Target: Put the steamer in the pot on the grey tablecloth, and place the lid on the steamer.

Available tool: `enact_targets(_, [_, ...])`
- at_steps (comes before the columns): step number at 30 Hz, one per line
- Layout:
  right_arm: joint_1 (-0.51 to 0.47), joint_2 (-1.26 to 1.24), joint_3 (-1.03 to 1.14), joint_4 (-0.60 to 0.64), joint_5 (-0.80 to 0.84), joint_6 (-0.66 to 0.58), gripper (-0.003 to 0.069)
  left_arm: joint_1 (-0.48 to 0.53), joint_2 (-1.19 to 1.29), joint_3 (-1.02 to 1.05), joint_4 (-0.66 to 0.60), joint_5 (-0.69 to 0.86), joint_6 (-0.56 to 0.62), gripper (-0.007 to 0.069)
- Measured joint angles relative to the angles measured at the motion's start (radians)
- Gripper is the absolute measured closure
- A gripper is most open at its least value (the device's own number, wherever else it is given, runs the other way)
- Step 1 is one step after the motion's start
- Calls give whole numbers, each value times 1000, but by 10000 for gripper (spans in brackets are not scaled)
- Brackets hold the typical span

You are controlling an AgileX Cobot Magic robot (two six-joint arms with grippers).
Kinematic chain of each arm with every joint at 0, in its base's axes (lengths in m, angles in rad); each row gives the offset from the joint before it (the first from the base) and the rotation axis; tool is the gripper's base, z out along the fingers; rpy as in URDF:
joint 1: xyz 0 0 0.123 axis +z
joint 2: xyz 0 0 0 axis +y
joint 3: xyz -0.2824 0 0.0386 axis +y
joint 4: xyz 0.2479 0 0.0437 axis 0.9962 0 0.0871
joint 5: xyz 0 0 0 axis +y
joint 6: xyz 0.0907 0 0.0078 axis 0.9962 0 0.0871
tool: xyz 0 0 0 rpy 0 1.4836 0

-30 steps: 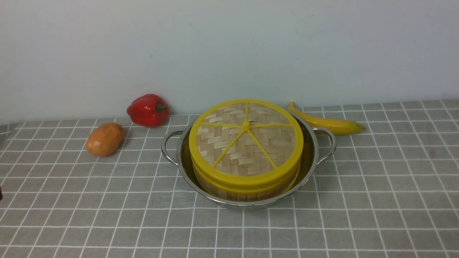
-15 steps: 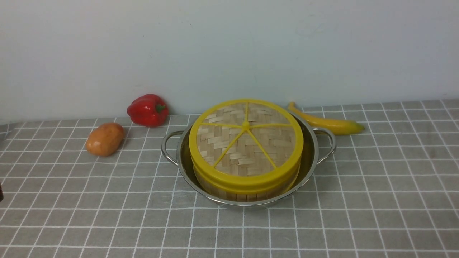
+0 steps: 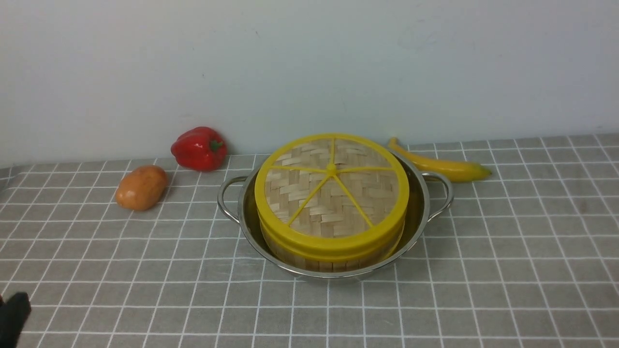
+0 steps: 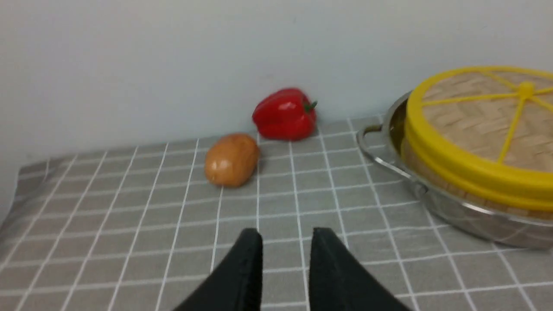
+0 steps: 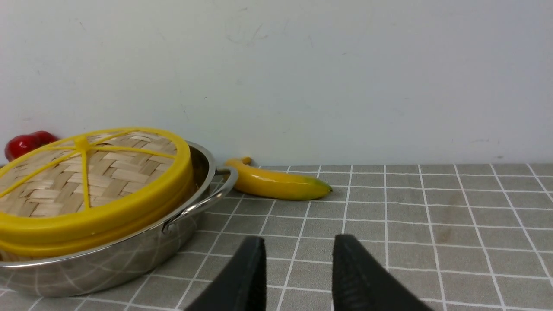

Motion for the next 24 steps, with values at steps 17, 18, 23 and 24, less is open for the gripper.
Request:
enact_targets(17, [0, 0, 1, 0, 15, 0, 419, 103, -195, 248, -54, -216, 14, 444])
enact_targets(18, [0, 0, 1, 0, 16, 0, 419, 103, -195, 248, -52, -216, 14, 444])
enact_targets(23, [0, 0, 1, 0, 16, 0, 419, 103, -195, 248, -50, -216, 14, 434])
enact_targets(24, [0, 0, 1, 0, 16, 0, 419, 103, -195, 248, -50, -216, 14, 433])
